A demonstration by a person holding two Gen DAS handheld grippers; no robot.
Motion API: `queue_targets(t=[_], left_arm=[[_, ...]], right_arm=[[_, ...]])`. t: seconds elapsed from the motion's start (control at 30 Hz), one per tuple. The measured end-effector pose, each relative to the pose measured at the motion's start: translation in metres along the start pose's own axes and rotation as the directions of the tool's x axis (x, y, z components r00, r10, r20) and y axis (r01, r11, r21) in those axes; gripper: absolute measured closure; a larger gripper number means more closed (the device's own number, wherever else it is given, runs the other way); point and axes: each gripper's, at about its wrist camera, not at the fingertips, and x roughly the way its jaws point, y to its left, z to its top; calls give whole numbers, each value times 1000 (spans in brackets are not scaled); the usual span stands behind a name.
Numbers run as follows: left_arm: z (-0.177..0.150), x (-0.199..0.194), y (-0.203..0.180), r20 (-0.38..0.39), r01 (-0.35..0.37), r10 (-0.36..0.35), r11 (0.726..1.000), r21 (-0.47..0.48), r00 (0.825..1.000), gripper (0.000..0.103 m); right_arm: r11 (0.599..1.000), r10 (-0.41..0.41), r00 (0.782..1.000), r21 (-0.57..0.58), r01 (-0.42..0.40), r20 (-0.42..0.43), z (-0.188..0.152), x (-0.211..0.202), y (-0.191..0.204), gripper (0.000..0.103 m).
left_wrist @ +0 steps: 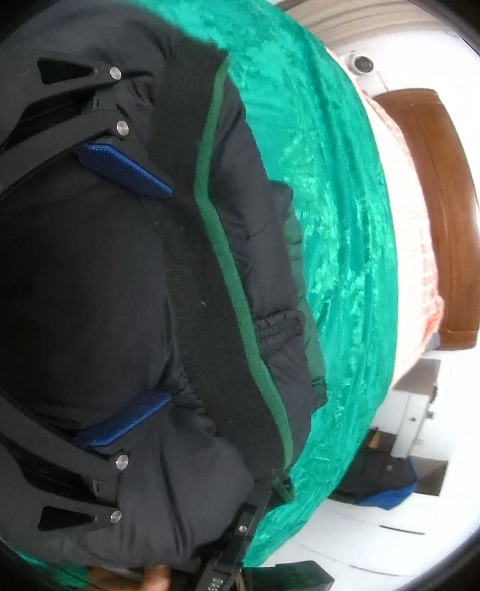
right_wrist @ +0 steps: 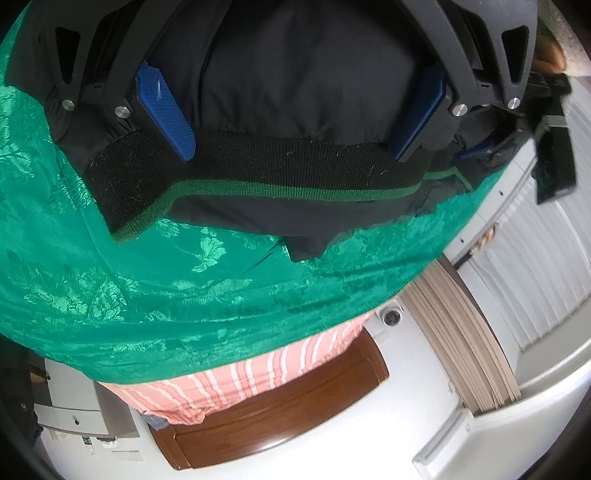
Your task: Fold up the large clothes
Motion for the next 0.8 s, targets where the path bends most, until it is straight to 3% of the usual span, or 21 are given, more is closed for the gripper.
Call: queue_targets(t=[0.03, 0.1, 0.17, 0.27, 0.43, 0.63, 0.7, 0.8], left_arm=[[4, -13, -2, -29, -15, 15, 1000, -1, 999, 3], [3, -42, -6, -4, 10, -10, 1000, 16, 1000, 2], [-11, -66, -16, 28, 1, -2, 998, 60, 1000, 2], [-39, -43, -21, -48, -38, 40, 998, 54, 998, 1], [-57, -19, -23, 5, -78, 78, 996, 42, 997, 1], [-59, -59, -25, -18, -60, 61, 998, 27, 998, 3], [-73, -82, -34, 6, -39, 39, 999, 37, 999, 3], [-96, -75, -45, -42, -54, 56, 998, 35, 998, 3]], right_arm=[[1000, -22, 999, -9, 22, -33, 5, -2, 4, 1], [999, -43, 997, -13, 43, -57, 10, -16, 11, 1], [1000, 14, 1000, 11, -14, -16, 8, -46, 20, 1], [996, 83, 996, 9, -83, 38, -12, -93, 37, 1], [992, 127, 988, 1, -127, 89, -86, -160, 60, 1], [998, 52, 989, 10, -54, 137, -157, -213, 64, 1], [1000, 29, 988, -15, -27, 153, -169, -225, 65, 1], [998, 13, 984, -68, 0, 179, -175, -229, 67, 1]])
